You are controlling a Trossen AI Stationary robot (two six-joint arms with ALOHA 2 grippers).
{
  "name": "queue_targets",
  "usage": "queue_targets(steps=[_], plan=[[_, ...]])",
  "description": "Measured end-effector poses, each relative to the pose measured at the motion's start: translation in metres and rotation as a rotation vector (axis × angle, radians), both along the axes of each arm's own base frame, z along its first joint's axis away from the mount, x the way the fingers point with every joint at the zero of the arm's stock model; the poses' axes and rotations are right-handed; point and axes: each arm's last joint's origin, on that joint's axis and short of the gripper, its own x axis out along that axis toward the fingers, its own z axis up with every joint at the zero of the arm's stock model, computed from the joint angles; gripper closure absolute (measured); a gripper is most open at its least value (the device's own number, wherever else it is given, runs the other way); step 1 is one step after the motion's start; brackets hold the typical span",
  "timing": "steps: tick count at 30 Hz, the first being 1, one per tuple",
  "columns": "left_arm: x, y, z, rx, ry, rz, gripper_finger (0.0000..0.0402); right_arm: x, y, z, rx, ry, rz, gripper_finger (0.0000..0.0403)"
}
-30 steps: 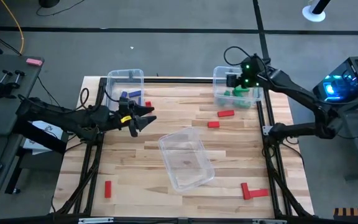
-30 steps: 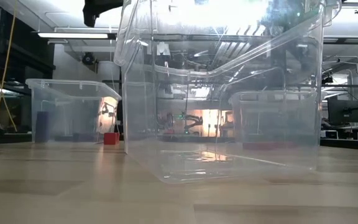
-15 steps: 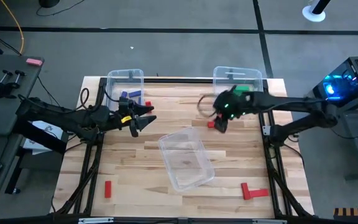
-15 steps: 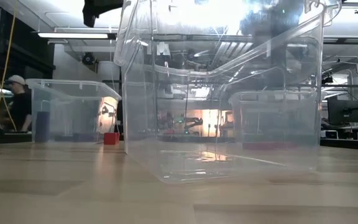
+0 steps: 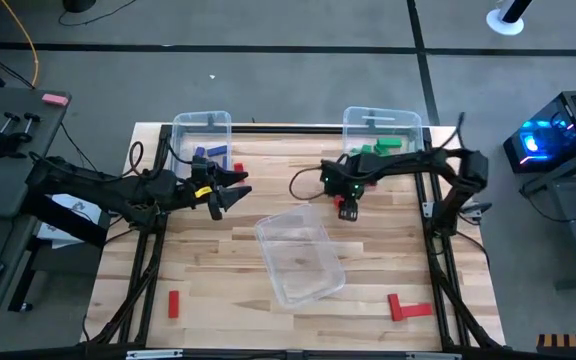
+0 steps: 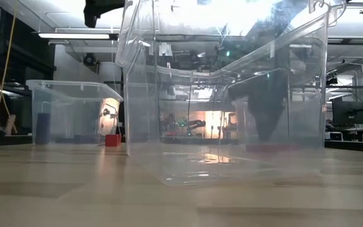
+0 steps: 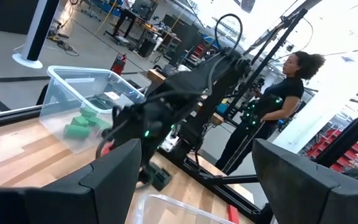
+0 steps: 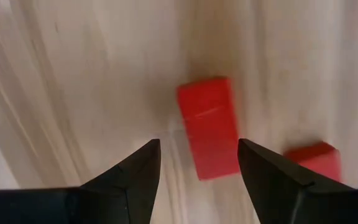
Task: Sort blocks
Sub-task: Put the red block into the bottom transparent bin
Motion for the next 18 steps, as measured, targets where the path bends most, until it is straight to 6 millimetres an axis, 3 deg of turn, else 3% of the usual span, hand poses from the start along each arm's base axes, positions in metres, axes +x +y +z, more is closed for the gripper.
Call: queue_targets(steps=[4,12,18], plan=[[0.0,0.0,0.0,-0.014,-0.004,-0.001,0.0108,0.006,0.005,-0.013,-0.054,0.054,0.097,0.0192],[0.0,0.0,0.0,-0.017,-0.005,-0.003,0.0108,0.013,0.007,-0.017,-0.152,0.037,0.171,0.0192],[0.0,0.0,0.0,-0.017,-0.005,-0.003,0.0108,0.014,0.009,-0.017,0.026,-0.026,0.163,0.0201]])
